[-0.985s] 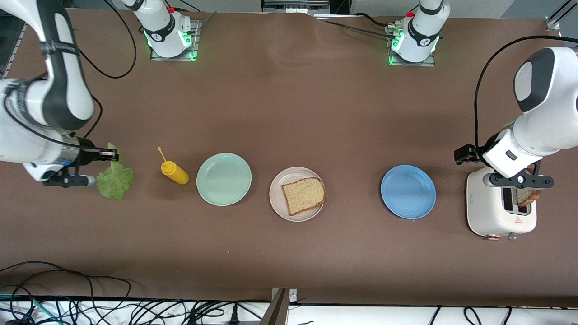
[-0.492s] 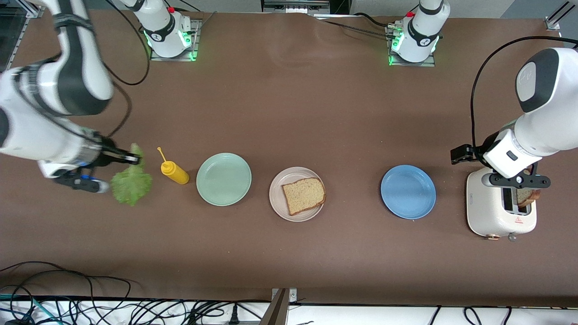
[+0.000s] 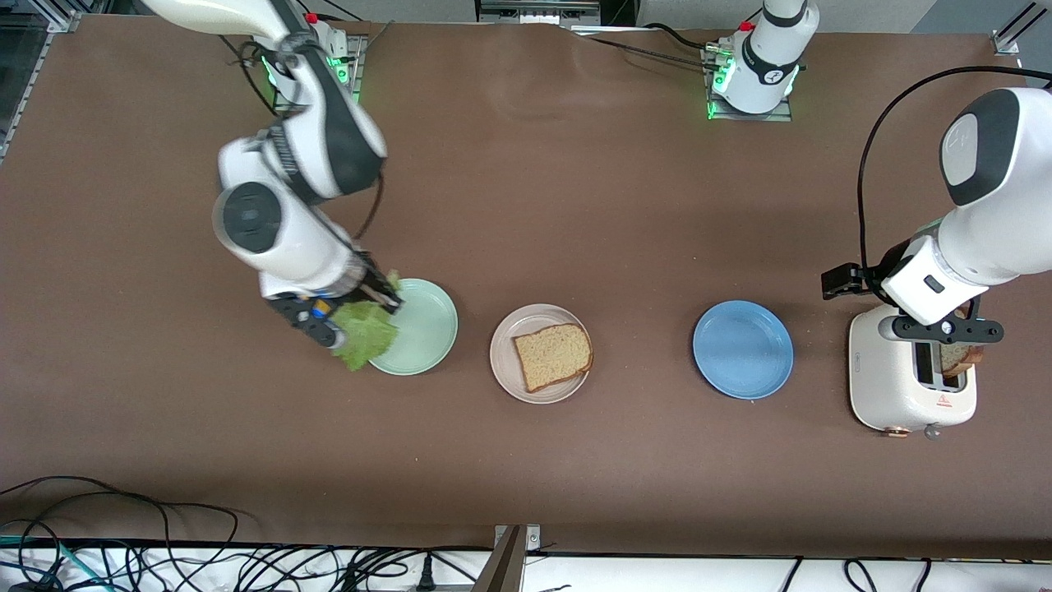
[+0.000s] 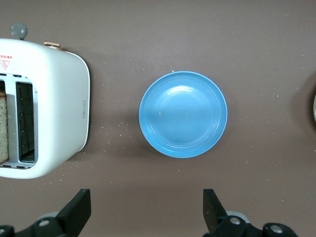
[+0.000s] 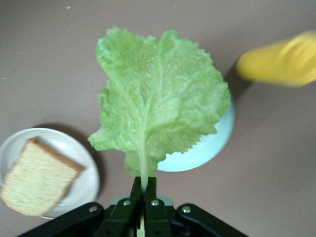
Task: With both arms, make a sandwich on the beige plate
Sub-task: 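Carry the lettuce onto the bread on the beige plate with the right gripper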
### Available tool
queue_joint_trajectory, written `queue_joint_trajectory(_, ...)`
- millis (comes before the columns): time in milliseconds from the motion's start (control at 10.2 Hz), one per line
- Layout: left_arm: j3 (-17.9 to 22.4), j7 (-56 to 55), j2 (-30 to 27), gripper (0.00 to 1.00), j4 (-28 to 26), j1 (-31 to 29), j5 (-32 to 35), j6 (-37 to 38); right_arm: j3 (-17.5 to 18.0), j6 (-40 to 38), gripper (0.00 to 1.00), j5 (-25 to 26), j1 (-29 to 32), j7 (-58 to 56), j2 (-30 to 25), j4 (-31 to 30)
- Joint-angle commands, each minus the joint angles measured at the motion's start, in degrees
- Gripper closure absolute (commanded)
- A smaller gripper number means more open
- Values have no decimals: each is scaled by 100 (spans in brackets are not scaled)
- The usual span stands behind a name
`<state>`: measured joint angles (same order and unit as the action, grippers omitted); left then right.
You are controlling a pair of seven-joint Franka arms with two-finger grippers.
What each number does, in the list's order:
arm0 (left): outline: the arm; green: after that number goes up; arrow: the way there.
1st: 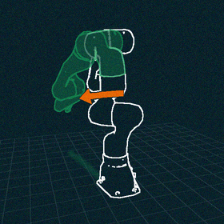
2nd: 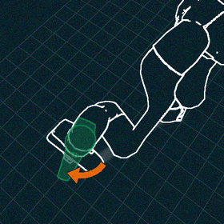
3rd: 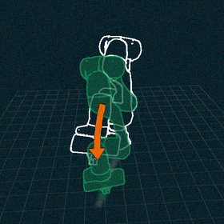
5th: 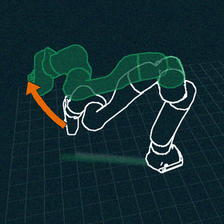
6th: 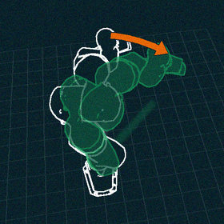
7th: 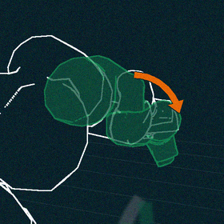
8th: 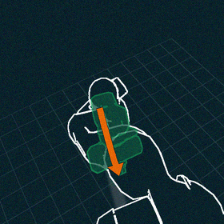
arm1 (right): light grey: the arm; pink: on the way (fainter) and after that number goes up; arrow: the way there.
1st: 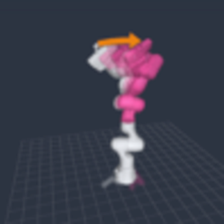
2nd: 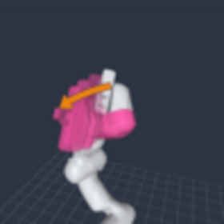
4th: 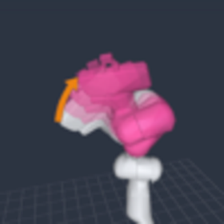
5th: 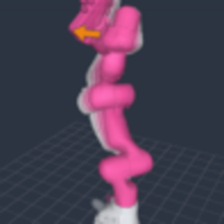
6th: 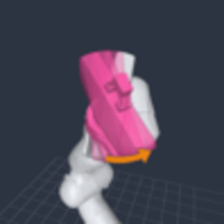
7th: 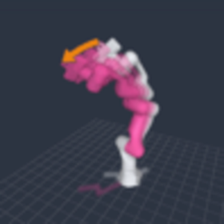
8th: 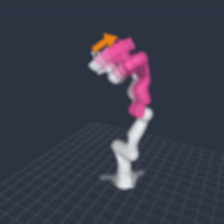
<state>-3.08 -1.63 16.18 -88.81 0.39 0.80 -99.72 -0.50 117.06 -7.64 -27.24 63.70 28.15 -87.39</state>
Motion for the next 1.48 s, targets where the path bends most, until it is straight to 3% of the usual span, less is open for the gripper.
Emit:
queue_joint_trajectory(0, -8, 172, -54, 0, -31, -65, -141, 58, -64, 1024, 100, -36, -535, 1647, 619, 239)
queue_joint_trajectory(197, -8, 172, -45, 0, -40, -161, -141, 58, -64, 1799, 100, -36, -730, 2748, 981, 248)
queue_joint_trajectory(591, -52, 172, -27, 0, -31, -232, -141, 58, 243, 2275, 100, -132, -774, 3963, 1060, 266)
queue_joint_trajectory(788, -61, 172, -27, 0, -40, -241, -141, 58, 305, 3160, 100, -203, -775, 4446, 1227, 275)
queue_joint_trajectory(1379, -202, 172, -19, 0, -40, -417, -132, 58, 516, 4103, 100, -405, -924, 4607, 1614, 266)
